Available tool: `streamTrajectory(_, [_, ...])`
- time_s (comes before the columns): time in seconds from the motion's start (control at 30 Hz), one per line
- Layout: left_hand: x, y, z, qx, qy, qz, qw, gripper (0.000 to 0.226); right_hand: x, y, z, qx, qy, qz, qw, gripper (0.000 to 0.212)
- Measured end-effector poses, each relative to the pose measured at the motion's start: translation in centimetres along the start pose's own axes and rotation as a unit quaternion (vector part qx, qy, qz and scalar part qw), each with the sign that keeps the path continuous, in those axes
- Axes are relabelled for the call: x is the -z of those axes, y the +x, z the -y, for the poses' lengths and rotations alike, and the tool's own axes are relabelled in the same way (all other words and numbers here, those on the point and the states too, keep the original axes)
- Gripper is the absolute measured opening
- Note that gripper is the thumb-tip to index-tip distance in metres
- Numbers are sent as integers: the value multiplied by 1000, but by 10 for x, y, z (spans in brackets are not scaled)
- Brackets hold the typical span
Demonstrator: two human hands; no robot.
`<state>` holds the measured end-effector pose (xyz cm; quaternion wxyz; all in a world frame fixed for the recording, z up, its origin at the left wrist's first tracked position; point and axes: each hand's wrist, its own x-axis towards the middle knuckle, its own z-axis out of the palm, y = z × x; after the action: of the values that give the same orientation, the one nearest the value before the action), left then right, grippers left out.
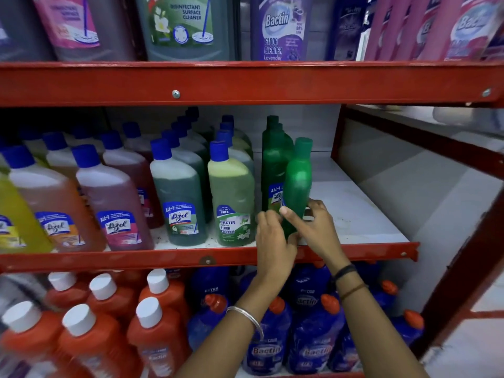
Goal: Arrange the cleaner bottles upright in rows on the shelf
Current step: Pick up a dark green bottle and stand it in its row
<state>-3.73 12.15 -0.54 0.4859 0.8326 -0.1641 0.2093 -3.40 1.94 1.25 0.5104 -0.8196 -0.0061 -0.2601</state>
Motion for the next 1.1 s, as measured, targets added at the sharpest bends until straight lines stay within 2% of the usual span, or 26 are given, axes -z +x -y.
streamTrajectory(0.1, [-1, -12, 9, -26, -71, 25, 997, 31, 1, 6, -3, -12, 35, 22, 999, 33])
streamTrajectory(0.17, [2, -12, 13, -10, -78, 33, 996, 49, 6, 9, -9, -17, 77, 46, 996, 38])
streamTrajectory(0.23, [6, -8, 12, 22, -78, 47, 996, 63, 10, 12, -13, -22, 140, 72, 987, 34])
streamTrajectory(0.33, [10, 1, 10, 49, -81, 69, 993, 71, 12, 15, -18, -40, 218, 105, 969, 25])
streamTrajectory(0.43, [14, 6, 10, 59, -78, 82, 992, 75, 13, 17, -19, -44, 223, 129, 965, 26])
streamTrajectory(0.63, [21, 6, 9, 43, -54, 132, 989, 89, 7, 8, -21, -31, 198, -4, 980, 29])
streamTrajectory(0.97, [40, -8, 2, 43, -36, 169, 984, 82, -3, -12, -20, -27, 189, -17, 981, 36])
streamTrajectory(1.1, [41, -13, 10, 33, -60, 165, 984, 77, -8, -17, -15, -72, 182, -35, 980, 39])
